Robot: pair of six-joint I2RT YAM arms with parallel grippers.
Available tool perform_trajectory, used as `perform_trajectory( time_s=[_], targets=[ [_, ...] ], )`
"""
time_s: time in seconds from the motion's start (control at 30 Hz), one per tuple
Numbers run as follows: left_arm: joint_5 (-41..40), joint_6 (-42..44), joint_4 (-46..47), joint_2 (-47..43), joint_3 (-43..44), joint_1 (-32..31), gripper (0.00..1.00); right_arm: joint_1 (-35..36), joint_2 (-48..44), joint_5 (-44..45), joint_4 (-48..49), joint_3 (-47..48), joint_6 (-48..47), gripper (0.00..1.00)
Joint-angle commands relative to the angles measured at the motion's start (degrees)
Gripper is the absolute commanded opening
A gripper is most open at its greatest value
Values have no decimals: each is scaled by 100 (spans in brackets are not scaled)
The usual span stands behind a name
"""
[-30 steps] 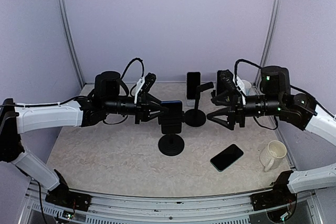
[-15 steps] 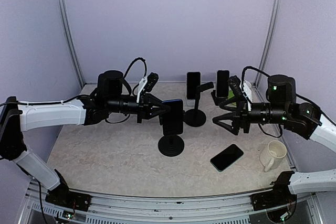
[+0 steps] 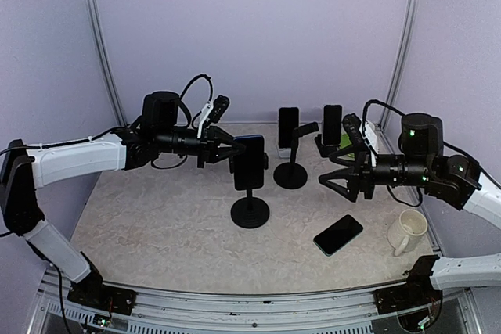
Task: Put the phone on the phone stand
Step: Move the phone stand with the phone to the center of the board.
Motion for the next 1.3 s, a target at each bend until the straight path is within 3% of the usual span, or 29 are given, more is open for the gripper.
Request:
perform_trajectory(
  time_s=[0.0,0.7,1.0,1.27],
  targets=[
    [532,452,297,6,608,285,0,-31,-142,66,47,-90,63,75],
    [1970,1854,-821,1426,2949,1461,0,-32,-247,132,-5,-237,142,75],
    [2100,2493,-1596,2459,4307,1690,0,-31,-176,227,-93,-88,94,75],
    [1882,3116,-2151,2958,4880,1816,0,-31,-76,278,-134,-31,80,75]
  ],
)
